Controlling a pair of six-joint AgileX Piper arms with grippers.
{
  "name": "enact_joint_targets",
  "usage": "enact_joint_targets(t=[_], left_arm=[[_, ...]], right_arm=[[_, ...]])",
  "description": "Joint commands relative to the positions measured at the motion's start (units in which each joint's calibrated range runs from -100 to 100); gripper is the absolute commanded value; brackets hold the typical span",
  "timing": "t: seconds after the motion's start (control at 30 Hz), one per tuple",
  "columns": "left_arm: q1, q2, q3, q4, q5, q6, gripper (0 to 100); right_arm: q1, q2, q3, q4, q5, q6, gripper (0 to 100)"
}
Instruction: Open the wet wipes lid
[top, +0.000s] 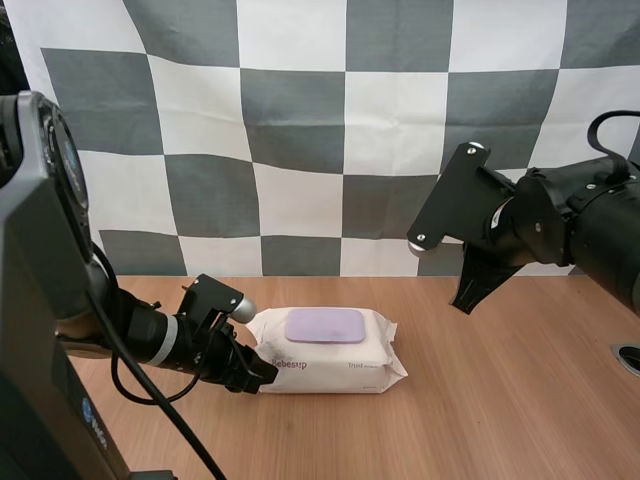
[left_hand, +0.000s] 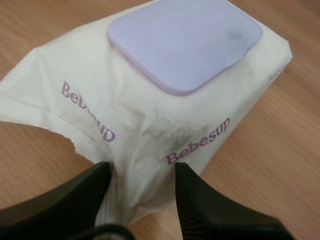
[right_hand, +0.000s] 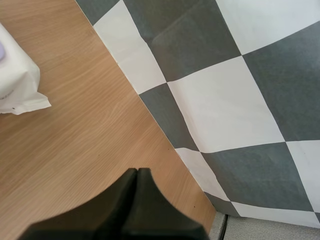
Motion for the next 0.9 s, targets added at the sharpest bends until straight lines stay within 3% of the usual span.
enact_joint_targets(t=[0.0,0.1,0.17,0.27,0.3,0.4,0.63,0.87], left_arm=[[-0.03,0.04,0.03,-1.04,1.20,1.00,67],[-0.03,0.04,0.03,-2.12,1.35,1.00,60],[-0.03,0.04,0.03,-2.12,2.29,1.00,43],[-0.03,0.04,0.03,-0.66,6.71,1.00,3],[-0.03,0.04,0.03,-0.01,8.91,1.00,0],[-0.03,0.04,0.03,3.03,15.50,1.00,0],[-0.03,0.04,0.03,4.73,18.69,1.00,0],[-0.03,0.04,0.03,4.73,18.69,1.00,0]], right_arm=[[0.01,-0.01,0.04,0.01,-0.09,-0.06,0],[0.01,-0.01,0.04,0.12,-0.06,-0.06,0],[0.01,-0.01,0.04,0.23,0.17,-0.06,0],[0.08,-0.01,0.04,0.91,0.53,-0.73,0],[0.19,-0.01,0.04,1.56,1.03,-1.54,0],[0.95,-0.01,0.04,5.61,2.91,-4.51,0],[5.33,-0.01,0.04,23.17,16.94,-17.33,0],[11.04,-0.01,3.76,25.21,20.08,-23.99,0]])
